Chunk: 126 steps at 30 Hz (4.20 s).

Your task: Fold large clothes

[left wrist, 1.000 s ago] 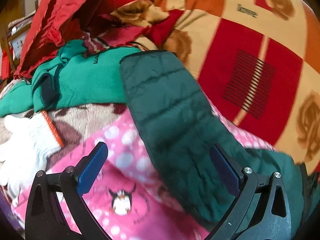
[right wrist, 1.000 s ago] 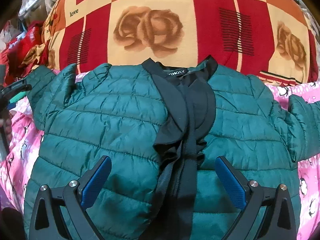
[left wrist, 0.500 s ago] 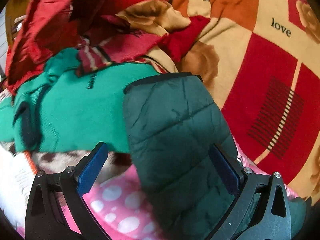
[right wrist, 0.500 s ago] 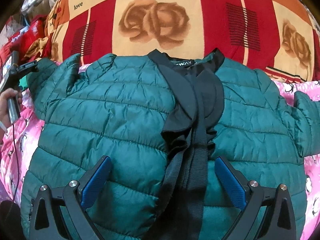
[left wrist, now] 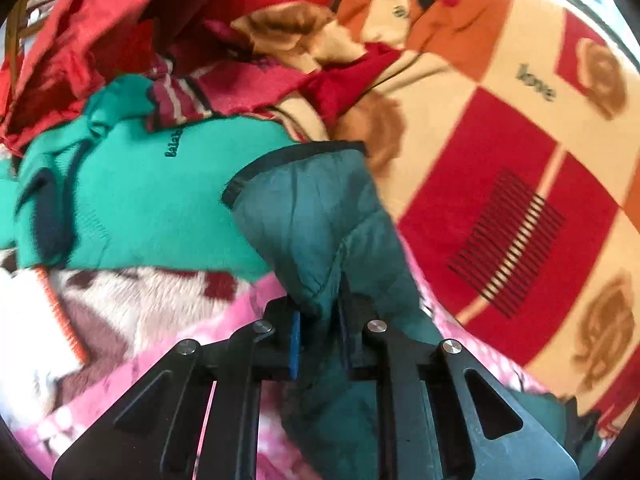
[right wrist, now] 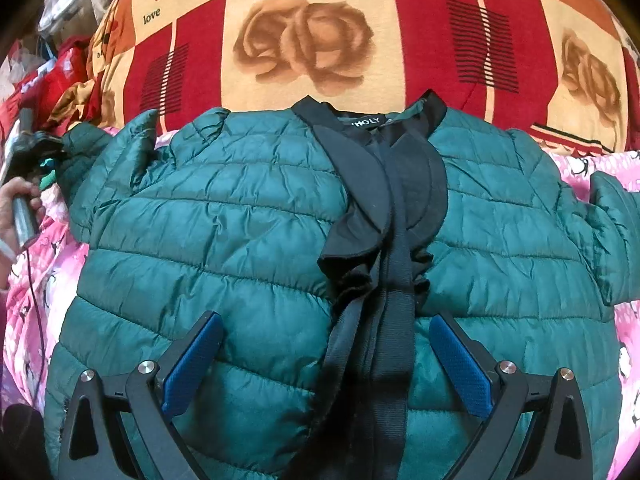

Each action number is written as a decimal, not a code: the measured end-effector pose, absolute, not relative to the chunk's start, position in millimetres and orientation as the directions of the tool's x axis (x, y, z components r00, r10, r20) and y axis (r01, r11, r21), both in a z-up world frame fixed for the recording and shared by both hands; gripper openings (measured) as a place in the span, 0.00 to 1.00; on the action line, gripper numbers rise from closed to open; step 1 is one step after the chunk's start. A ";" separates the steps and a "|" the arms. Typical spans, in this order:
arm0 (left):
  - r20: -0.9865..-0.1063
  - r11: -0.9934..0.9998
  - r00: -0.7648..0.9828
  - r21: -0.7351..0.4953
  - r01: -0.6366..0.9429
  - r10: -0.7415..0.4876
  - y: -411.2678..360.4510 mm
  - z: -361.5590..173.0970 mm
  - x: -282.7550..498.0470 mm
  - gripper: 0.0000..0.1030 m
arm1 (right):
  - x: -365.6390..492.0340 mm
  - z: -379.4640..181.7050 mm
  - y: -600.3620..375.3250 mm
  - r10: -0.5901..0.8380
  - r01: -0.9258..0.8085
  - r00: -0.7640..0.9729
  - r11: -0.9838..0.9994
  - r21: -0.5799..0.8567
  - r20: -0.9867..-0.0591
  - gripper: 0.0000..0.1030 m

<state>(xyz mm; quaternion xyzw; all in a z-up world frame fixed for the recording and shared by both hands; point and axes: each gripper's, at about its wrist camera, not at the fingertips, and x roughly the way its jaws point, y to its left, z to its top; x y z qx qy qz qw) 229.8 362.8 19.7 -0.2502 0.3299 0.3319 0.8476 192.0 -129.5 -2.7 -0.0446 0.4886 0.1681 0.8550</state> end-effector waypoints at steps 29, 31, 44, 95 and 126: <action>-0.715 0.910 0.694 -0.228 -0.346 0.085 102.7 75.3 163.9 0.10 | 165.1 28.2 -198.1 0.192 -0.185 0.539 0.977 0.108 -0.820 1.00; -0.718 0.925 0.693 -0.210 -0.316 0.073 90.1 73.4 166.7 0.10 | 165.2 28.1 -204.6 0.181 -0.169 0.539 0.980 0.104 -0.823 1.00; -0.766 0.973 0.642 -0.172 -0.152 -0.035 21.7 50.5 182.3 0.10 | 176.2 28.4 -236.4 0.131 -0.093 0.547 0.991 0.096 -0.827 1.00; -0.752 0.901 0.646 -0.182 -0.394 0.131 136.4 60.0 169.5 0.70 | 245.4 12.5 -185.7 0.376 -0.190 0.489 0.927 0.324 -0.787 0.24; -0.810 0.943 0.569 -0.066 -0.326 0.140 92.5 22.1 195.0 0.70 | 268.9 28.4 -298.3 0.074 -0.022 0.651 0.997 0.078 -0.756 0.50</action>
